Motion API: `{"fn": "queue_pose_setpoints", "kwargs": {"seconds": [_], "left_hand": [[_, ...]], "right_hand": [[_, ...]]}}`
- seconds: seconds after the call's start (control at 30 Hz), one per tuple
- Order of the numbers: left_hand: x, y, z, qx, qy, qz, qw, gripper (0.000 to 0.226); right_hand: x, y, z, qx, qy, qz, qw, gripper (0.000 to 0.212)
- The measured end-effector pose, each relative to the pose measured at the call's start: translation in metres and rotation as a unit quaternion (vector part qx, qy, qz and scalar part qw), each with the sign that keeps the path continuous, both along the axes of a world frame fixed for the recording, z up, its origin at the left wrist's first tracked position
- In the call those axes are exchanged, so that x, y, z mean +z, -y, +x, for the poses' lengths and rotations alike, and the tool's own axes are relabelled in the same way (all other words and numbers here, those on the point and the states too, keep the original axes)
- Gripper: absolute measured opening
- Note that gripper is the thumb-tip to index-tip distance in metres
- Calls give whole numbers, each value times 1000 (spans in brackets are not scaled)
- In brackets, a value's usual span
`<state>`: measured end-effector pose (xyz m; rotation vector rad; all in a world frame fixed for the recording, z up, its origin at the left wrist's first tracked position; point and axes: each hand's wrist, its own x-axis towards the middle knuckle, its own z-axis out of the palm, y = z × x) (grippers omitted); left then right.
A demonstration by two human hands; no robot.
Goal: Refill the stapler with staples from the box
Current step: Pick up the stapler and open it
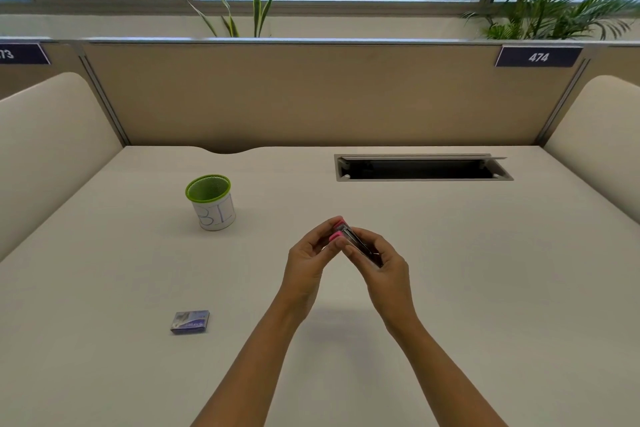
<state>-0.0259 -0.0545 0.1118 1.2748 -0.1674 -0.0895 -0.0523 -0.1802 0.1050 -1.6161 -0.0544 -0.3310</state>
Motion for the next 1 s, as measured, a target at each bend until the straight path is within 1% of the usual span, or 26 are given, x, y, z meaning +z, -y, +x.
{"fn": "queue_pose_setpoints", "kwargs": {"seconds": [0.17,0.37,0.73,1.0], "left_hand": [[1,-2,2,-25,-9,-19,999,35],[1,-4,3,-18,6,-5,1000,33],[-1,-6,4,-14,3,-9,1000,33],[-4,-7,5,-9,-1,-26,1000,27]], "right_hand": [[1,-1,-1,-11,16,-33,999,32],[4,-2,0,-12,28,-53,998,31],[4,-4,-1,-13,27,-55,998,39],[8,-6,-2,-17,37,-63,997,30]]}}
